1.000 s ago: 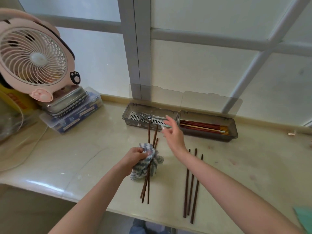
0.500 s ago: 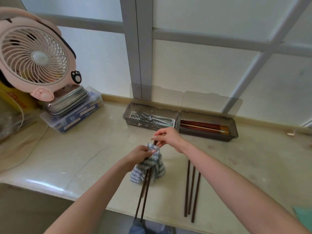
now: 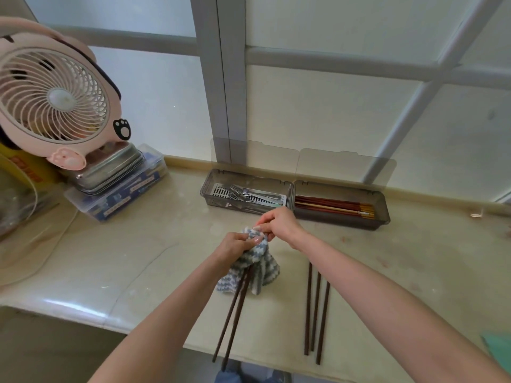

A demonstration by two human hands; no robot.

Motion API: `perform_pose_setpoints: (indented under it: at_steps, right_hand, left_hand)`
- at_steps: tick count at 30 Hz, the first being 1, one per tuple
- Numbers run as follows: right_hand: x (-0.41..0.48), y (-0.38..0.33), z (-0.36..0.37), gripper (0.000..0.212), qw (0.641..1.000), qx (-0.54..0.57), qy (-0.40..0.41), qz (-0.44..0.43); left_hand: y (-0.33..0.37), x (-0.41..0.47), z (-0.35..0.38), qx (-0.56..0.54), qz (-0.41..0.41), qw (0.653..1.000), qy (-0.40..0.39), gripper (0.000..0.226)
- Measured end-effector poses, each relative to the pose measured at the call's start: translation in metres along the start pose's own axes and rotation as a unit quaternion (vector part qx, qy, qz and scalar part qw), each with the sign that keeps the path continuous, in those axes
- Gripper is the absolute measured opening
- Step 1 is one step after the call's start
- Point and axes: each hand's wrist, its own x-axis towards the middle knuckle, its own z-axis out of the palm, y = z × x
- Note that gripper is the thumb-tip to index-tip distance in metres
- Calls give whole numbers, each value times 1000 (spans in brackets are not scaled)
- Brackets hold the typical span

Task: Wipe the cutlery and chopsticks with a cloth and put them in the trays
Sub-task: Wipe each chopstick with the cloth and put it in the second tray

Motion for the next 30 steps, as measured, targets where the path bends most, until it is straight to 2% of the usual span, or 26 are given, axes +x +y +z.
perform_pose_setpoints:
  at_steps: [8, 12, 20, 23, 28, 30]
  right_hand:
    - [7, -9, -15, 4, 997, 60, 42, -27]
    - [15, -14, -34, 3, 991, 111, 67, -13]
    - [30, -5, -81, 8, 982, 128, 141, 2]
    - [33, -1, -98, 14, 977, 136, 166, 10]
    - [34, 8, -118, 13, 968, 157, 197, 16]
    - [32, 12, -127, 7, 965, 166, 202, 13]
  left_hand:
    - [17, -4, -7, 4, 12, 1000, 9, 22]
    - [20, -7, -10, 26, 15, 1000, 5, 23]
    - [14, -14, -17, 62, -9, 998, -26, 23]
    - [7, -15, -22, 79, -23, 996, -36, 30]
    - [-8, -18, -35, 85, -41, 994, -46, 45]
    - [-15, -23, -47, 103, -47, 992, -55, 34]
